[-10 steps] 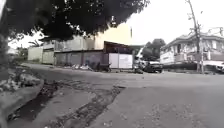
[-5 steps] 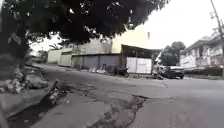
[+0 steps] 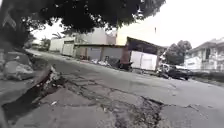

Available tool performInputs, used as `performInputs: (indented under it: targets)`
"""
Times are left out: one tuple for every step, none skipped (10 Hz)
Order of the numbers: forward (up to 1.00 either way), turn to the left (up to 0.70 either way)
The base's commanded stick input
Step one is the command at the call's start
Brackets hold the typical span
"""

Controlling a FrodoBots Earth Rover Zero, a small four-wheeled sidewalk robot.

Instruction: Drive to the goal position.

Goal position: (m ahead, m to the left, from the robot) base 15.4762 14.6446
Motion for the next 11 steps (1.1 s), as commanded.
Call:
performInputs:
  targets:
    - [1.00,0.00]
    - [1.00,0.00]
    - [1.00,0.00]
    - [1.00,0.00]
    - [1.00,0.00]
    - [1.00,0.00]
    - [1.00,0.00]
    - [1.00,0.00]
    - [1.00,0.00]
    - [1.00,0.02]
    - [1.00,0.12]
